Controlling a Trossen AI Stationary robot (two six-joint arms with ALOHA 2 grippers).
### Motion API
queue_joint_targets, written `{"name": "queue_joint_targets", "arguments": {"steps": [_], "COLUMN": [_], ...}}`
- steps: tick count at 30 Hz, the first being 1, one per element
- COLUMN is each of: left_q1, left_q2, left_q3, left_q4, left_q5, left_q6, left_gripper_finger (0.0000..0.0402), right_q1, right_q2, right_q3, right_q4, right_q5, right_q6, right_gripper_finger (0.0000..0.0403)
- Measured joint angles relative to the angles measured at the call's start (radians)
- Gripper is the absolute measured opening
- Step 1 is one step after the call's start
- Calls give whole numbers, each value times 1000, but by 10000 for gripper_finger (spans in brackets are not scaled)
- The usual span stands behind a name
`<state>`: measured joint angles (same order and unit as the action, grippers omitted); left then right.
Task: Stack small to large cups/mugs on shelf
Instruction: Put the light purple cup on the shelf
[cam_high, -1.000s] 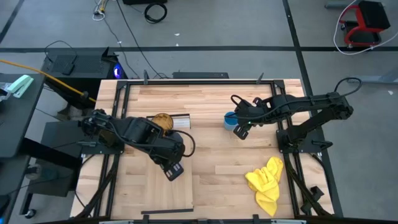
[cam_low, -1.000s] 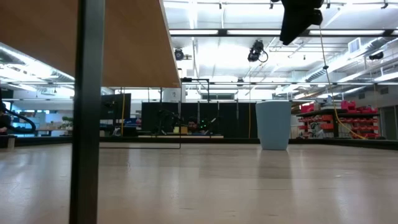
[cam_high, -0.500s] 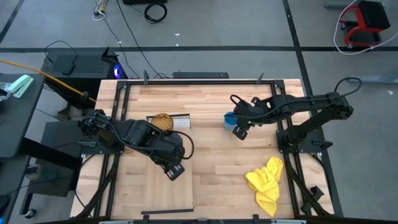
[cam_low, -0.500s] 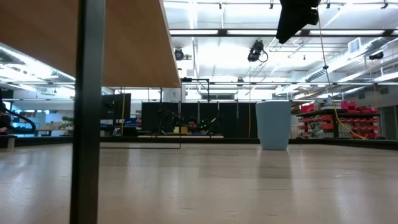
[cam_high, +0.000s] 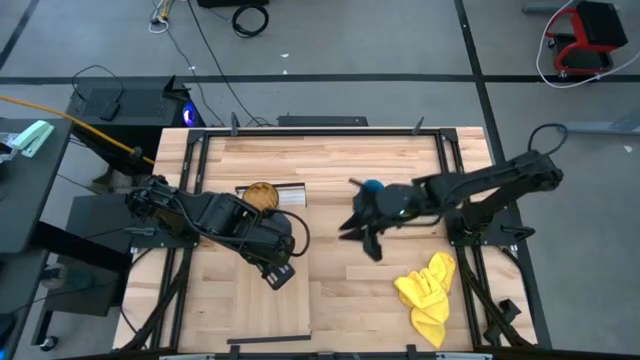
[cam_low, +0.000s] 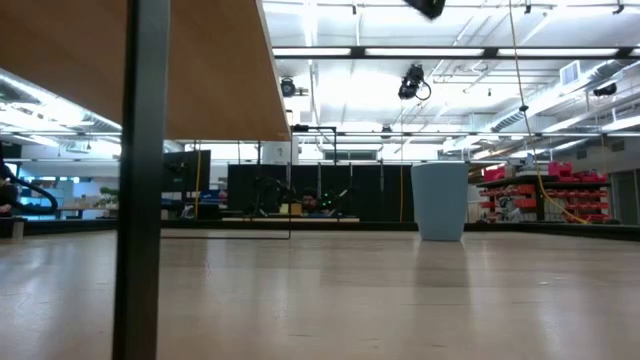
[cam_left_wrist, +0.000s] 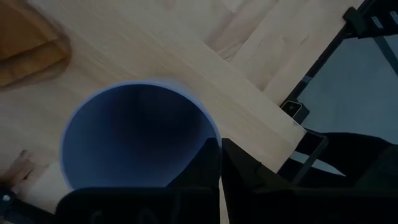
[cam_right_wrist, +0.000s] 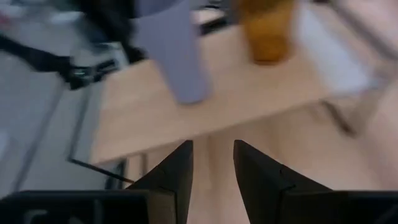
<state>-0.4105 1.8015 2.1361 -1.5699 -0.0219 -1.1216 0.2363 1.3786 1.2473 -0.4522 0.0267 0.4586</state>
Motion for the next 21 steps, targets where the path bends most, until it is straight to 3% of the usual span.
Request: {"name": "queue_joint_targets", "arguments": {"steps": [5, 10, 21], "left_q1": [1, 1, 1], "left_q2": [0, 0, 3], "left_q3": [-1, -1, -3], "left_q4": [-1, -1, -3], "left_q5": [-3, -9, -12], "left_q6": [4, 7, 14], "left_gripper_finger": [8, 8, 25], "right_q1": [17, 15, 8], "right_q2": [101, 222, 416], "right_q3": [-80, -56, 102], "right_q4": [210, 370, 430], "right_q5": [-24, -20, -16], "right_q6": [-62, -156, -235], "right_gripper_finger": [122, 119, 121]}}
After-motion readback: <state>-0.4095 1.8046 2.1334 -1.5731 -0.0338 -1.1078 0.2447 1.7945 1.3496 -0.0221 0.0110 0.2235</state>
